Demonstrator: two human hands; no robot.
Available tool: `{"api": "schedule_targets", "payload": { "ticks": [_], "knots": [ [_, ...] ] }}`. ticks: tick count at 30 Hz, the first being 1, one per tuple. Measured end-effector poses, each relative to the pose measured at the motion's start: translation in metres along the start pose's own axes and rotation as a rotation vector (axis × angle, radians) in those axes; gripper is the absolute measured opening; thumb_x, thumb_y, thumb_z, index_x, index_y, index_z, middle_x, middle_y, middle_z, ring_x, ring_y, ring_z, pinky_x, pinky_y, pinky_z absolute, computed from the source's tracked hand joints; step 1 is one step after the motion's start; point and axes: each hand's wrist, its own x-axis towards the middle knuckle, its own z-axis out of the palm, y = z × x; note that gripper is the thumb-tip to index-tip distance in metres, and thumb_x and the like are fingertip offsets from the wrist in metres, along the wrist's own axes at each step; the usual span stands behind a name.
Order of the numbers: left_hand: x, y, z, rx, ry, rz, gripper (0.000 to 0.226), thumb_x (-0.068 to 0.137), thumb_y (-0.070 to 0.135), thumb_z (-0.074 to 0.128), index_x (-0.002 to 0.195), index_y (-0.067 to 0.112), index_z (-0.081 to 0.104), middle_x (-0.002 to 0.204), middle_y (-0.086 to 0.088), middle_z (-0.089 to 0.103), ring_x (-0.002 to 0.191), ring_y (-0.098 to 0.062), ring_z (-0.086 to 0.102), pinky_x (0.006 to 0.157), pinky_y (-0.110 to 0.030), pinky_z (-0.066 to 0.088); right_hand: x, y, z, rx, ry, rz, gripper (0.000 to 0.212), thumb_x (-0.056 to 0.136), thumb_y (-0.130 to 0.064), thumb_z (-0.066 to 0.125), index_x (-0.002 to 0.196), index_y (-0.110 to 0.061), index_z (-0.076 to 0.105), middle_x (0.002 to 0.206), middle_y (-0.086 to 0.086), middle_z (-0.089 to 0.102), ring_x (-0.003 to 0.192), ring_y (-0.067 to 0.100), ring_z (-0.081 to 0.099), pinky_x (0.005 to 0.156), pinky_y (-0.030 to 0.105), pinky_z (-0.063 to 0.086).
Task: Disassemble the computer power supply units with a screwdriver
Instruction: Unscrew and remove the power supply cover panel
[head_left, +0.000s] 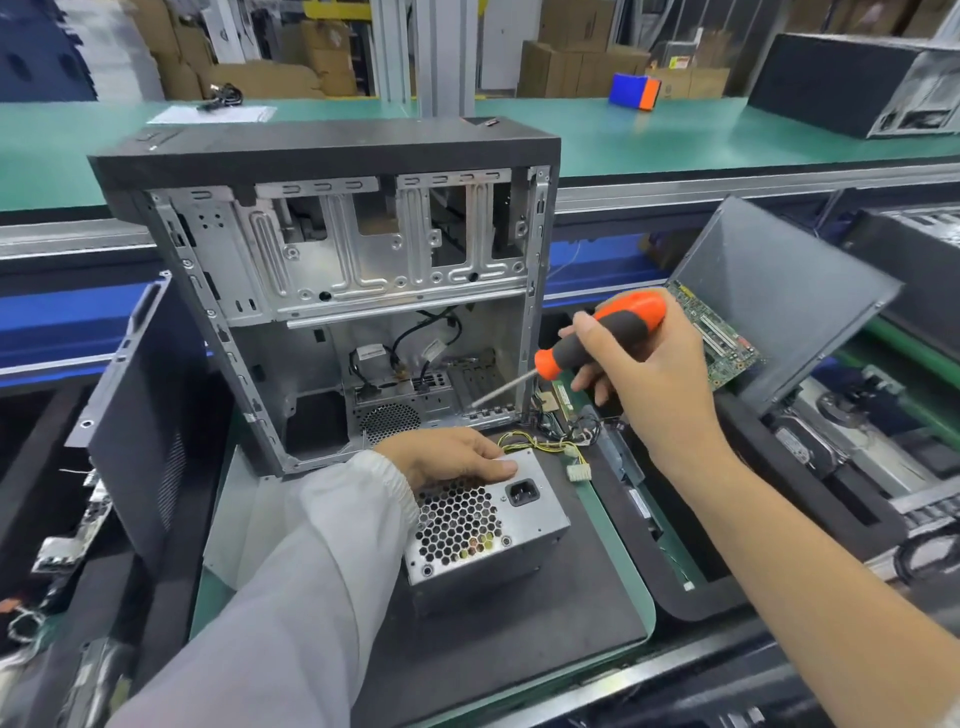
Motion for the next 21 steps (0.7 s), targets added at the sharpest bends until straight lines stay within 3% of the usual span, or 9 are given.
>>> {"api": "schedule_targets", "payload": {
  "ticks": [2, 5, 9, 11, 14, 17, 21],
  "knots": [
    [0.0, -0.001, 0.001, -0.008, 0.008, -0.012, 0.027, 0.099, 0.031, 0.054, 0.103, 0.009, 0.068, 0.089, 0.003, 0.072, 0.076, -0.007, 0.066, 0.076, -0.022, 0.048, 0.0, -0.004, 0.0, -0.025, 0.01, -0.042, 0.027, 0.088, -0.019, 0.067, 0.089, -0.002, 0.046, 0.074, 0.019, 0.067, 0.045, 0.027, 0.059, 0.043, 0.027, 0.044],
    [-0.001, -0.001, 0.004, 0.02, 0.024, -0.025, 0.029, 0.097, 0.036, 0.054, 0.086, 0.011, 0.065, 0.09, -0.002, 0.066, 0.08, -0.015, 0.058, 0.089, -0.031, 0.043, 0.0, -0.006, -0.001, -0.103, 0.024, -0.087, 0.027, 0.084, -0.022, 0.067, 0.083, -0.005, 0.046, 0.073, 0.019, 0.065, 0.039, 0.023, 0.054, 0.041, 0.025, 0.041],
    [0.002, -0.002, 0.004, 0.053, 0.093, -0.001, 0.04, 0.096, 0.039, 0.056, 0.061, 0.021, 0.051, 0.065, 0.009, 0.054, 0.066, -0.01, 0.045, 0.077, -0.03, 0.035, -0.005, -0.005, 0.003, -0.276, -0.022, -0.129, 0.028, 0.079, -0.025, 0.068, 0.08, -0.005, 0.049, 0.066, 0.016, 0.059, 0.049, 0.028, 0.052, 0.048, 0.035, 0.045],
    [0.002, -0.003, 0.004, -0.013, 0.063, -0.015, 0.034, 0.095, 0.037, 0.058, 0.066, 0.019, 0.059, 0.067, 0.008, 0.059, 0.063, -0.009, 0.049, 0.075, -0.028, 0.039, -0.008, -0.004, 0.006, -0.349, -0.026, -0.181, 0.027, 0.078, -0.024, 0.07, 0.08, -0.004, 0.051, 0.063, 0.006, 0.055, 0.054, 0.017, 0.051, 0.054, 0.028, 0.047],
    [0.0, -0.004, 0.001, -0.07, 0.031, -0.05, 0.029, 0.094, 0.036, 0.061, 0.094, 0.01, 0.073, 0.097, -0.008, 0.07, 0.08, -0.016, 0.062, 0.091, -0.031, 0.047, -0.009, -0.006, 0.008, -0.412, -0.042, -0.23, 0.025, 0.077, -0.022, 0.071, 0.081, -0.005, 0.053, 0.062, -0.003, 0.054, 0.06, 0.011, 0.051, 0.054, 0.012, 0.042],
    [0.001, -0.005, 0.0, -0.037, 0.068, -0.072, 0.036, 0.095, 0.036, 0.059, 0.11, 0.005, 0.071, 0.119, -0.015, 0.068, 0.111, -0.027, 0.06, 0.115, -0.042, 0.033, -0.008, -0.008, 0.01, -0.444, -0.061, -0.251, 0.024, 0.078, -0.02, 0.073, 0.079, -0.006, 0.052, 0.061, -0.003, 0.053, 0.058, 0.01, 0.051, 0.053, 0.01, 0.04],
    [0.002, -0.003, -0.001, -0.008, 0.088, -0.081, 0.031, 0.096, 0.035, 0.057, 0.105, 0.009, 0.072, 0.128, -0.015, 0.063, 0.125, -0.03, 0.052, 0.118, -0.048, 0.022, -0.008, -0.007, 0.011, -0.46, -0.074, -0.263, 0.024, 0.078, -0.019, 0.072, 0.079, -0.005, 0.053, 0.06, -0.003, 0.054, 0.055, 0.006, 0.051, 0.053, 0.006, 0.038]
  ]
}}
